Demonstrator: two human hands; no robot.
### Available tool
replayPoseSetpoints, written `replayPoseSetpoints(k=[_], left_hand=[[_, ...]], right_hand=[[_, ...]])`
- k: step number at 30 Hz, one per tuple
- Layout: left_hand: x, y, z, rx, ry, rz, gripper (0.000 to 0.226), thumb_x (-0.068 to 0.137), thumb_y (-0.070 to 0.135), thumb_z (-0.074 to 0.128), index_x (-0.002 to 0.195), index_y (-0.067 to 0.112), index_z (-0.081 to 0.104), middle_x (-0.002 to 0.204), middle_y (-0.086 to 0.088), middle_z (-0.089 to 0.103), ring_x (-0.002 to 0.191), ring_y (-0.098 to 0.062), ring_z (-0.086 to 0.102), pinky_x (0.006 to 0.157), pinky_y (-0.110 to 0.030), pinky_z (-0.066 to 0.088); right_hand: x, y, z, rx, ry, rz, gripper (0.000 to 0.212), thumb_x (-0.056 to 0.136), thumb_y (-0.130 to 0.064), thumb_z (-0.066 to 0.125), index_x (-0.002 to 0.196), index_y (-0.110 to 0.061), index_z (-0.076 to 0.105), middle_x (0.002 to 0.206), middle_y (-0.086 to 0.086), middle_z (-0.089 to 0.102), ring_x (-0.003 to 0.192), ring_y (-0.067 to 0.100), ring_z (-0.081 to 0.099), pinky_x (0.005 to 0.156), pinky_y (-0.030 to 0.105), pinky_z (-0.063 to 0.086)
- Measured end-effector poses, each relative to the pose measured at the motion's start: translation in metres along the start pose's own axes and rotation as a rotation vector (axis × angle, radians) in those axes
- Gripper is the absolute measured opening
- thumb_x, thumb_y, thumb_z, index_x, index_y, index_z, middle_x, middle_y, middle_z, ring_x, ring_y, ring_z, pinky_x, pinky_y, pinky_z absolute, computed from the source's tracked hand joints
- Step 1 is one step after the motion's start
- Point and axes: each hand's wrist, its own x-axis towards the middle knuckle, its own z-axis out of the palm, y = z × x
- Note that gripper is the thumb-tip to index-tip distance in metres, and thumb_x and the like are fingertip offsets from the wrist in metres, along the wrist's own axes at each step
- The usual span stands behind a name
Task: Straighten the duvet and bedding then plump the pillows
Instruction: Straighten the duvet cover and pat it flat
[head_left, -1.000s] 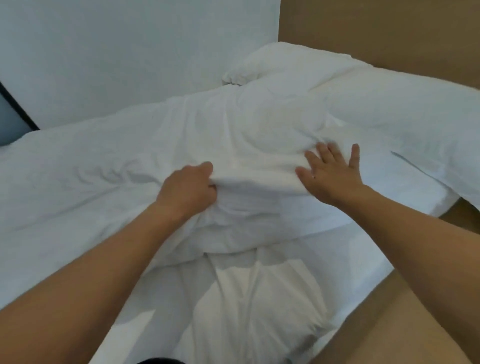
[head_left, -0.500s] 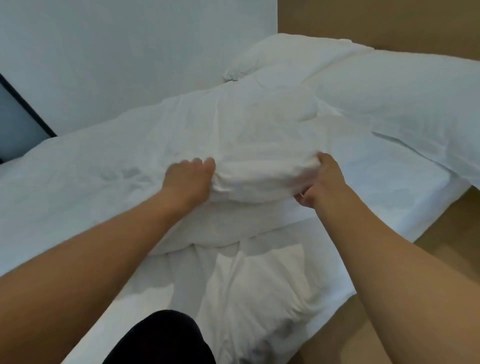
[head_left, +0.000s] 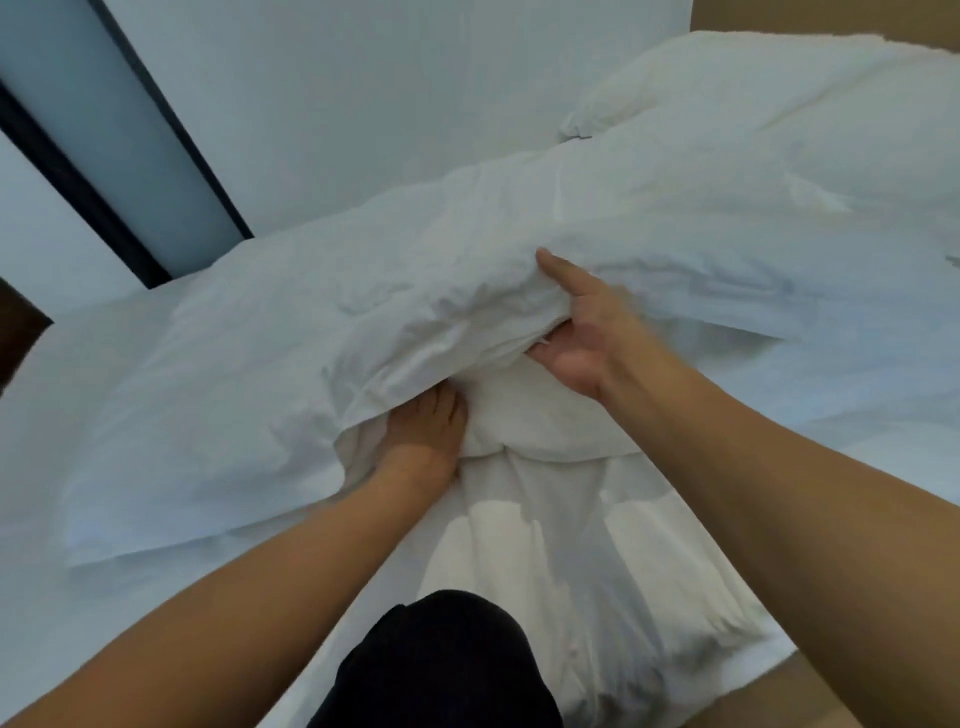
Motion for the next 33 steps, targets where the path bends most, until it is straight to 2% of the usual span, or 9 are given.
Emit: replayPoseSetpoints(k=[5, 10, 14, 16, 22, 25, 28, 30, 33], left_hand=[[0.015, -0.008, -0.027, -0.153, 0.072, -0.024, 0.034, 0.093, 0.016, 0.04, 0.119, 0.011, 0.061, 0.119, -0.011, 0.06, 0.111, -0.03, 0.057, 0.091, -0.038, 0.044], [-0.05, -0.023, -0.021, -0.292, 0.295, 0.205, 0.018, 0.065, 0.003, 0.05, 0.074, 0.011, 0.063, 0.069, -0.007, 0.058, 0.058, -0.029, 0.056, 0.042, -0.032, 0.037], [-0.077, -0.006, 0.014, -0.256, 0.122, 0.21, 0.048, 0.074, 0.016, 0.044, 0.118, 0.022, 0.061, 0.118, -0.007, 0.055, 0.107, -0.031, 0.052, 0.083, -0.048, 0.048], [-0.067, -0.01, 0.017, -0.294, 0.009, 0.036, 0.063, 0.082, 0.033, 0.045, 0.144, 0.031, 0.035, 0.15, -0.011, 0.025, 0.136, -0.037, 0.026, 0.105, -0.062, 0.028], [-0.002, -0.066, -0.039, -0.65, 0.289, -0.421, 0.043, 0.098, 0.034, 0.047, 0.14, 0.027, 0.051, 0.145, -0.008, 0.049, 0.133, -0.029, 0.044, 0.111, -0.033, 0.031], [-0.002, -0.089, -0.054, -0.58, 0.358, -0.407, 0.033, 0.089, 0.018, 0.05, 0.115, 0.019, 0.071, 0.11, -0.014, 0.069, 0.102, -0.037, 0.062, 0.089, -0.039, 0.051], [0.003, -0.091, -0.056, -0.582, 0.361, -0.4, 0.03, 0.087, 0.014, 0.051, 0.11, 0.013, 0.07, 0.105, -0.015, 0.069, 0.097, -0.038, 0.062, 0.081, -0.041, 0.051], [0.0, -0.085, -0.056, -0.537, 0.364, -0.424, 0.033, 0.086, 0.01, 0.05, 0.115, 0.009, 0.066, 0.109, -0.019, 0.066, 0.097, -0.041, 0.061, 0.081, -0.044, 0.05], [-0.026, -0.061, -0.049, -0.367, 0.63, -0.158, 0.031, 0.079, 0.006, 0.051, 0.107, 0.005, 0.062, 0.099, -0.021, 0.059, 0.085, -0.038, 0.054, 0.073, -0.045, 0.044]], right_hand=[[0.003, 0.001, 0.028, 0.019, -0.138, -0.059, 0.03, 0.093, -0.02, 0.063, 0.12, -0.008, 0.064, 0.118, 0.008, 0.07, 0.114, 0.022, 0.065, 0.108, 0.04, 0.043], [0.006, 0.0, 0.058, -0.006, -0.23, -0.115, 0.016, 0.094, -0.005, 0.054, 0.104, -0.007, 0.066, 0.102, 0.007, 0.073, 0.101, 0.022, 0.068, 0.101, 0.039, 0.049], [0.006, 0.005, 0.072, -0.066, -0.253, -0.091, 0.023, 0.085, 0.007, 0.048, 0.096, -0.007, 0.061, 0.098, 0.007, 0.069, 0.094, 0.024, 0.069, 0.09, 0.041, 0.052], [0.007, 0.005, 0.071, -0.015, -0.25, -0.074, 0.029, 0.077, 0.011, 0.043, 0.098, -0.003, 0.057, 0.103, 0.012, 0.065, 0.108, 0.032, 0.064, 0.099, 0.047, 0.047], [0.01, 0.007, 0.07, -0.139, -0.055, -0.194, 0.044, 0.077, 0.005, 0.052, 0.114, -0.019, 0.049, 0.104, -0.001, 0.062, 0.096, 0.015, 0.063, 0.093, 0.045, 0.046], [0.01, 0.003, 0.052, -0.579, -0.121, -0.261, 0.082, 0.077, -0.018, 0.068, 0.147, -0.028, 0.027, 0.132, -0.011, 0.05, 0.119, 0.007, 0.049, 0.102, 0.041, 0.036], [0.009, 0.015, 0.013, -1.791, -0.244, -0.17, 0.118, 0.072, -0.057, 0.076, 0.154, -0.035, -0.007, 0.162, -0.01, 0.01, 0.143, 0.012, 0.022, 0.115, 0.044, 0.017], [0.018, 0.028, -0.011, -2.321, -0.12, -0.256, 0.092, 0.08, -0.056, 0.067, 0.152, -0.031, 0.017, 0.155, 0.003, 0.032, 0.138, 0.025, 0.037, 0.114, 0.05, 0.022], [0.023, 0.021, -0.008, -2.203, 0.145, -0.592, 0.035, 0.093, -0.026, 0.051, 0.126, -0.017, 0.059, 0.122, 0.011, 0.064, 0.11, 0.032, 0.06, 0.091, 0.039, 0.048]])
